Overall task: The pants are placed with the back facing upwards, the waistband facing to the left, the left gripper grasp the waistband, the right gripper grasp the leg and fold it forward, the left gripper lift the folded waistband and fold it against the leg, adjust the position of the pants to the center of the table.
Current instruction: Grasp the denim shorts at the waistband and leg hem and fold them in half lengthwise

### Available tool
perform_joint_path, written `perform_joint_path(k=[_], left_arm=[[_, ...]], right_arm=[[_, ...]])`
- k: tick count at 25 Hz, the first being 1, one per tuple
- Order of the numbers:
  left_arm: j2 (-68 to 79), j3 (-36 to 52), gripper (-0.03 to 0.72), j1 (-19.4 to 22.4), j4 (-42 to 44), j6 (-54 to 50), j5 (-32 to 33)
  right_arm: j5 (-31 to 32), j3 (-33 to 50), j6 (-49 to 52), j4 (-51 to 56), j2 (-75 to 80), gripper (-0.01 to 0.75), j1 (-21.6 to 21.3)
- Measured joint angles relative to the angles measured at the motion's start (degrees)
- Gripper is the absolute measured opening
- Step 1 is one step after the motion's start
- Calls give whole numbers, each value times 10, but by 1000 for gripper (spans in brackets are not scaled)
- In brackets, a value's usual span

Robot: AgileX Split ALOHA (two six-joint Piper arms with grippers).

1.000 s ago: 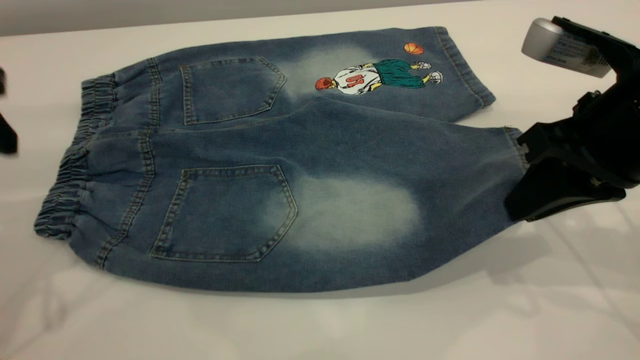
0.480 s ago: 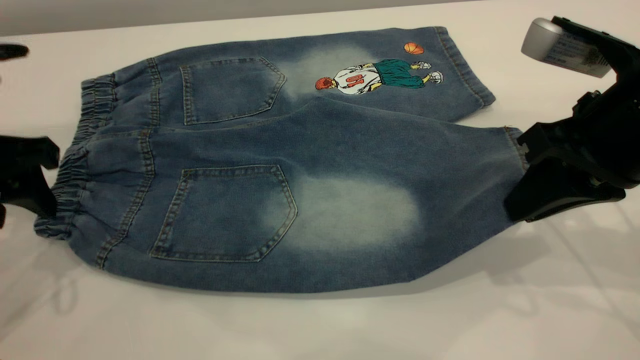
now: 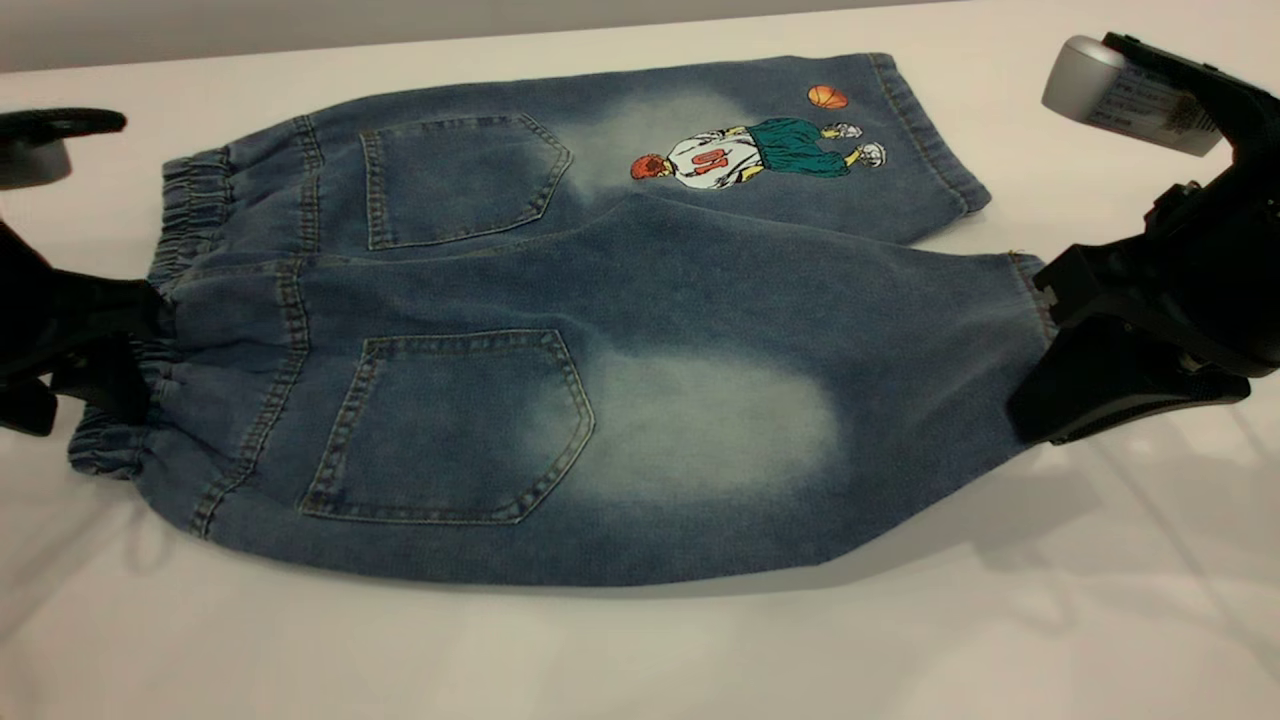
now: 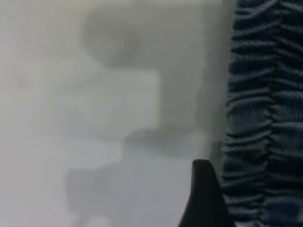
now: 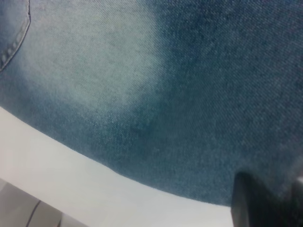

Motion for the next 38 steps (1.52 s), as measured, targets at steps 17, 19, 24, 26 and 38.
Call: perform_joint_path(k=[17,19,24,26,38], left_arm=[[31,2,260,0,-13,-33,-12],[31,1,187,0,-14,-33,-16],[25,1,74,0,-12,-32,-10],[14,1,74,0,-12,-32,13],[-110,-8,74,0,-13,-27,94]], right_arm=[[0,0,0,0,0,29,0],[0,0,0,0,0,29,0],[0,0,1,1,0,29,0],[0,0,1,1,0,29,0],[3,-31,1,10,-69,29,0]])
